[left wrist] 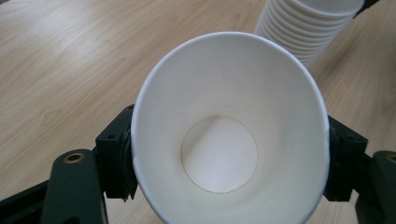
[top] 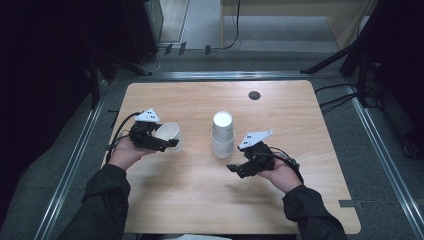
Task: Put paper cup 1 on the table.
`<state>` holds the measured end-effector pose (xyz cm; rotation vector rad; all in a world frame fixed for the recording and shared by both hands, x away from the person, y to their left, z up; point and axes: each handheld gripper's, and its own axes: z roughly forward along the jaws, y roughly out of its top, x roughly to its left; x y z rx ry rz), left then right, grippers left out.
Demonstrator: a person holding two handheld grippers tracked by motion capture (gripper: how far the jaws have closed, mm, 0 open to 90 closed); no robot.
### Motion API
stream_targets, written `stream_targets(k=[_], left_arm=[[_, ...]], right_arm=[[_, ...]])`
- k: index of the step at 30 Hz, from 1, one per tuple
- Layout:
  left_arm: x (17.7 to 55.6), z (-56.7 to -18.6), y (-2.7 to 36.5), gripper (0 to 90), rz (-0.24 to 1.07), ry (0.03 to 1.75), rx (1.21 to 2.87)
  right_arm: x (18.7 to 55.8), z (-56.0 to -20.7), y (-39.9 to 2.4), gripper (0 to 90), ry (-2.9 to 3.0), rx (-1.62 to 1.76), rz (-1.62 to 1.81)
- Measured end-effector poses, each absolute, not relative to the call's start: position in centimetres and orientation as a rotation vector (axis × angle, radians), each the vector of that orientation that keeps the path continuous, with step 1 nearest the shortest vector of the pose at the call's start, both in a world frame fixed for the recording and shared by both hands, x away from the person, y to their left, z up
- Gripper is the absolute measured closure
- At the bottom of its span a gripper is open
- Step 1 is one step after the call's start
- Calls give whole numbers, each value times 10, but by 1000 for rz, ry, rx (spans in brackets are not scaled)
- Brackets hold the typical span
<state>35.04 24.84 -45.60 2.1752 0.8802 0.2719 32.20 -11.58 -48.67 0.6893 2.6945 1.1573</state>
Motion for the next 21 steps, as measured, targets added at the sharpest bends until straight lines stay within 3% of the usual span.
stream_targets(k=[21], left_arm=[[364, -468, 289, 239, 333, 1105, 2121]], right_arm=[[322, -489, -111, 212, 2718, 662, 1128]])
